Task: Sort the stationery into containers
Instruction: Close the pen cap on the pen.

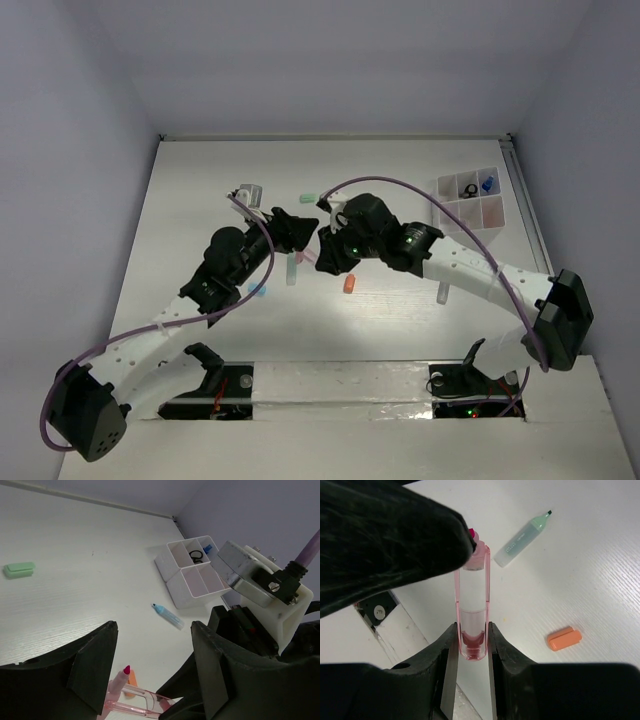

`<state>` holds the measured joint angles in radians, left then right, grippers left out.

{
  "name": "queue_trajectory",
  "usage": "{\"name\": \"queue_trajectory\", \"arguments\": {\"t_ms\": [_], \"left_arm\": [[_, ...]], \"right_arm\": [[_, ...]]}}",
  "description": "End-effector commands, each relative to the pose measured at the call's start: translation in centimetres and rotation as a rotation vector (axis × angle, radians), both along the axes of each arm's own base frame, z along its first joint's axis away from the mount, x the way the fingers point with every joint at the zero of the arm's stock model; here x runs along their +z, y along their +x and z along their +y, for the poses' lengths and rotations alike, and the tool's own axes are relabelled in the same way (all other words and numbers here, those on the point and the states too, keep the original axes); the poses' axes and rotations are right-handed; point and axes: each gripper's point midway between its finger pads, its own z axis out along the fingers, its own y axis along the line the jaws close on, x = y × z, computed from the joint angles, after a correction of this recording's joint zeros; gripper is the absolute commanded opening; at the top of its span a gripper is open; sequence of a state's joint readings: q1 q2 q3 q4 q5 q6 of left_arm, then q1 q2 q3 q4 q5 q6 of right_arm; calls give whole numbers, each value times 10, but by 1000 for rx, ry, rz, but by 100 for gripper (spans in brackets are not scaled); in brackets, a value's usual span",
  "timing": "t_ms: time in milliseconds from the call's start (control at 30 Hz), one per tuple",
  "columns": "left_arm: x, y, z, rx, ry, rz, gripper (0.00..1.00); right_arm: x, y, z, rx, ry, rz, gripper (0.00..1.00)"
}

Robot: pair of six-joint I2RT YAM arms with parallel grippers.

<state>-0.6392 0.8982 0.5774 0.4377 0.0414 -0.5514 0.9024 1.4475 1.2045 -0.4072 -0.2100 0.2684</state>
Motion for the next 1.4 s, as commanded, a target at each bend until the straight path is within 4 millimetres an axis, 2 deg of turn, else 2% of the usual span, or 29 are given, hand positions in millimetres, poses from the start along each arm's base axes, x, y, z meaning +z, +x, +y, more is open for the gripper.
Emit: {"name": "queue_trajectory", "arguments": {"t_ms": [0,100,200,233,267,333,367,400,433,467,500,567,600,667,700,767,933,1067,1200,1367], "left_arm": [[29,-4,-2,-19,-62,-72,57],[27,-3,6,12,-33,-71,57],[25,-3,22,83,-2,-80,57],[15,-3,28,107,11,-68,57],[11,-4,31,118,15,-63,57],[7,-10,39,135,6,-61,56],[-7,-12,41,141,7,-39,56],[-4,-16,46,147,-14,-54,55],[-8,-19,47,146,-24,-54,54],[-24,-23,48,139,-23,-32,53],[-20,-27,49,131,-48,-57,52],[-33,-33,45,93,-42,-54,52],[-28,-36,43,72,-57,-83,52],[-33,-45,33,-4,-51,-101,54],[-27,-46,32,-15,-60,-138,55],[-26,-49,27,-38,-55,-163,57],[-8,-45,18,-44,-37,-241,57],[5,-49,8,-54,-47,-295,57],[7,-44,-2,-38,-7,-300,57],[7,-40,-4,-2,9,-294,56]], "right_arm": [[22,3,3,-7,62,-39,0],[28,4,0,-16,58,-54,0],[36,10,-9,-46,38,-72,0],[39,8,-11,-42,39,-77,0],[38,16,-21,-69,23,-66,0],[45,21,-29,-84,24,-64,0],[46,23,-35,-89,18,-56,0],[49,26,-40,-91,32,-39,0],[55,27,-42,-87,44,-38,0],[58,27,-44,-86,51,-35,0],[60,29,-46,-87,57,-30,0],[67,25,-42,-61,80,-22,0],[67,27,-44,-64,82,-17,0],[72,26,-41,-53,94,-8,0],[71,25,-38,-42,97,5,0],[73,26,-38,-42,108,21,0],[82,17,-29,6,155,60,0],[85,14,-26,21,172,79,0],[86,10,-23,43,187,96,0],[85,5,-21,66,201,114,0]]}}
